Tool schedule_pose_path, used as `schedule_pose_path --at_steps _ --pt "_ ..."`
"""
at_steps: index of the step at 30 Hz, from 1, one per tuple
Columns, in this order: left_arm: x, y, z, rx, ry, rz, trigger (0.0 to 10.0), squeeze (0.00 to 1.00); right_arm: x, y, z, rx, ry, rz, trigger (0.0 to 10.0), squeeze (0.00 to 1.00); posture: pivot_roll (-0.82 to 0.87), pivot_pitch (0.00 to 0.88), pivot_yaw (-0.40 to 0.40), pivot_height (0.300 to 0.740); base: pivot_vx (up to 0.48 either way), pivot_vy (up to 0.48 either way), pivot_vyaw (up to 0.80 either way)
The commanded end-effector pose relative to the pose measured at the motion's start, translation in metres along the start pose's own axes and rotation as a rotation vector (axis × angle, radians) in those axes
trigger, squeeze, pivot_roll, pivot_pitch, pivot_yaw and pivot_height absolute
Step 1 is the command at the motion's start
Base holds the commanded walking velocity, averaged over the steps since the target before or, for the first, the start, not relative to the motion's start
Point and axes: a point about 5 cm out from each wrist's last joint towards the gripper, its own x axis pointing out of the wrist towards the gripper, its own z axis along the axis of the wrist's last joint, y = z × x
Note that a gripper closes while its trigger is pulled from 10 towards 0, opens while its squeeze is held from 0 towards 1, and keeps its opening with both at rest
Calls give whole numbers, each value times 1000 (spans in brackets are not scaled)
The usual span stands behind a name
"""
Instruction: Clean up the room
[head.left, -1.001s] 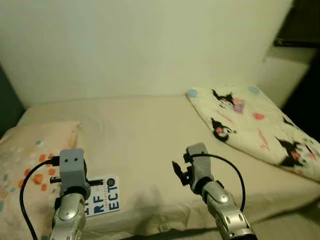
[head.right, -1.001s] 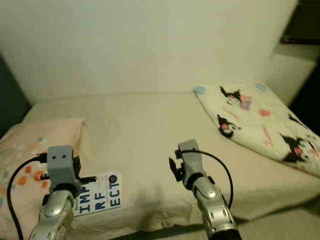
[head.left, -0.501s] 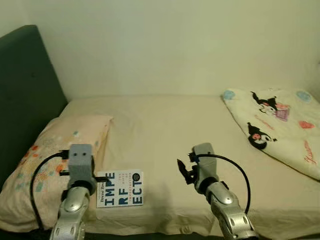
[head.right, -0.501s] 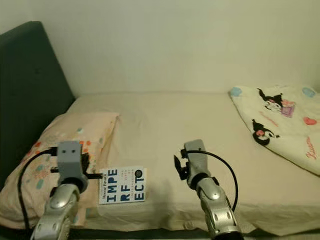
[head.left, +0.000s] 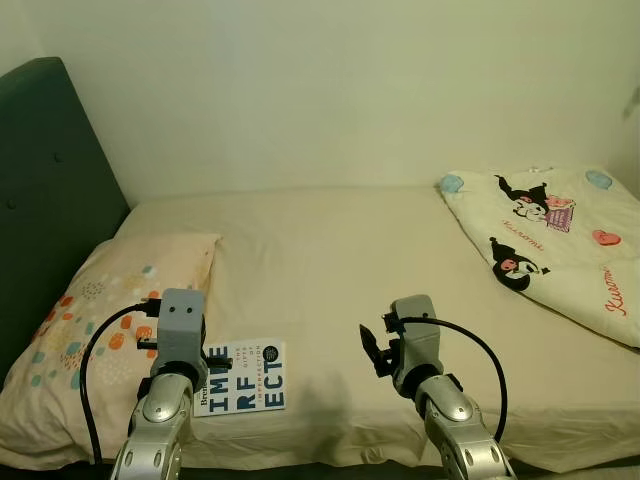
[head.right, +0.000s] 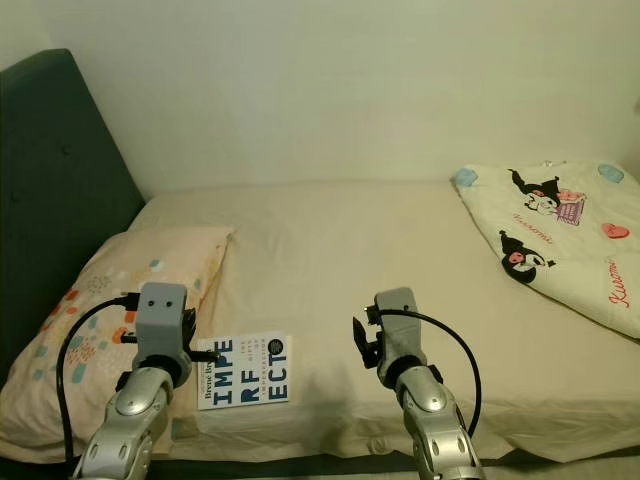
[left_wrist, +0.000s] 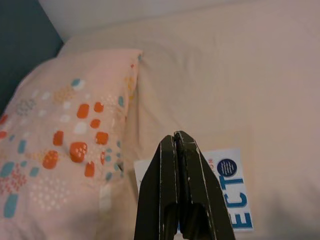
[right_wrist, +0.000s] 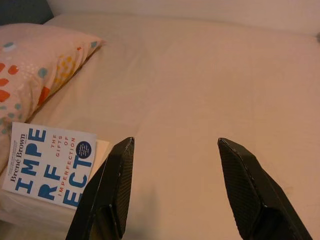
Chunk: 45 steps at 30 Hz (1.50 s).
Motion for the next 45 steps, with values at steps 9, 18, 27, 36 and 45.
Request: schedule_pose_path --at_steps 9,18,27,36,45 --pt "-14 3 -9 5 28 37 10000 0 1 5 1 -11 18 55 10000 0 -56 97 -48 733 0 -242 0" --pt "-15 6 -8 12 30 40 10000 0 0 7 0 -4 22 56 10000 0 -51 101 -35 733 0 -383 0" --pt "-13 4 -6 16 30 28 10000 0 -1 7 0 6 22 45 10000 0 -56 104 -20 733 0 -383 0" --pt "-12 3 -6 23 36 14 10000 0 -4 4 -3 -17 42 24 10000 0 -61 108 -5 733 0 -385 0" --pt "-11 1 -6 27 40 -4 10000 0 -6 2 -5 -30 51 15 10000 0 -67 107 5 733 0 -384 449"
